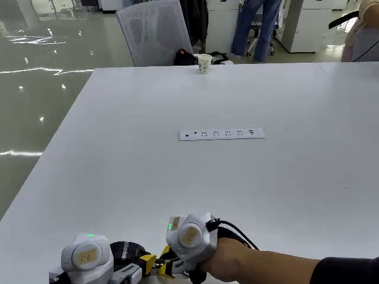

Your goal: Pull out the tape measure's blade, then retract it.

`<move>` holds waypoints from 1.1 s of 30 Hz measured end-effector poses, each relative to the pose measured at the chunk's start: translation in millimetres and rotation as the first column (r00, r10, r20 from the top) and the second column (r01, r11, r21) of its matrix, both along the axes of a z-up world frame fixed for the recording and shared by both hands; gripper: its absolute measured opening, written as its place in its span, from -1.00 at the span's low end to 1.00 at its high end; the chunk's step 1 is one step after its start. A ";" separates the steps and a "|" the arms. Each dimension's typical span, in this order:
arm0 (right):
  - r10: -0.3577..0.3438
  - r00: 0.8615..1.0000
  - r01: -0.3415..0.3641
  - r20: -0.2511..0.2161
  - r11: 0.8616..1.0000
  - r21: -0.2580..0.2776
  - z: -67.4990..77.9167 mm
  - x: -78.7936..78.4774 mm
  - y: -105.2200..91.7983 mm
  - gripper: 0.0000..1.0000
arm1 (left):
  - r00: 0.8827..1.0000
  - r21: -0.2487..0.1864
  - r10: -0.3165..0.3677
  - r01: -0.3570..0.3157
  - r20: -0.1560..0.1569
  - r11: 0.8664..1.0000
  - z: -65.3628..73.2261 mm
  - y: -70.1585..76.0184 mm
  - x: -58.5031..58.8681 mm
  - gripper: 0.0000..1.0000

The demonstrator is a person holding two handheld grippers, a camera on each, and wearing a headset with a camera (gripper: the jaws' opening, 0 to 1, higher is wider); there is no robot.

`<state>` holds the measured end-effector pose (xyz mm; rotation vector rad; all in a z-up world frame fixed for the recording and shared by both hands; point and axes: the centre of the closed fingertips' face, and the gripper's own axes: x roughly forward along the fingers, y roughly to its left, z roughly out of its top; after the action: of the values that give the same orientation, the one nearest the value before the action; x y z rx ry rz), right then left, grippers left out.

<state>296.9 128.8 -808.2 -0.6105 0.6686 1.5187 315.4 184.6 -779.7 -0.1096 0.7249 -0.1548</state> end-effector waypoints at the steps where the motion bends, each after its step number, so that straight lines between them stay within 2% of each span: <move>1: -0.002 1.000 0.002 -0.001 1.000 0.001 0.1 0.0 0.2 -0.76 | 1.000 0.000 0.001 -0.001 0.000 1.000 0.1 -0.2 -0.1 0.22; 27: -0.021 1.000 0.021 0.003 0.999 0.026 -0.4 -1.0 10.0 -0.75 | 1.000 0.002 0.002 -0.002 0.004 1.000 0.2 -0.4 0.4 0.23; 33: -0.010 0.999 0.009 0.042 1.000 0.011 -1.6 -1.6 9.1 -0.73 | 1.000 0.017 0.002 -0.002 0.011 1.000 0.5 -1.0 0.8 0.25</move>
<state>295.2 137.9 -809.9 -0.6287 0.6297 1.4960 316.2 183.6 -779.2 -0.0932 0.7147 -0.1476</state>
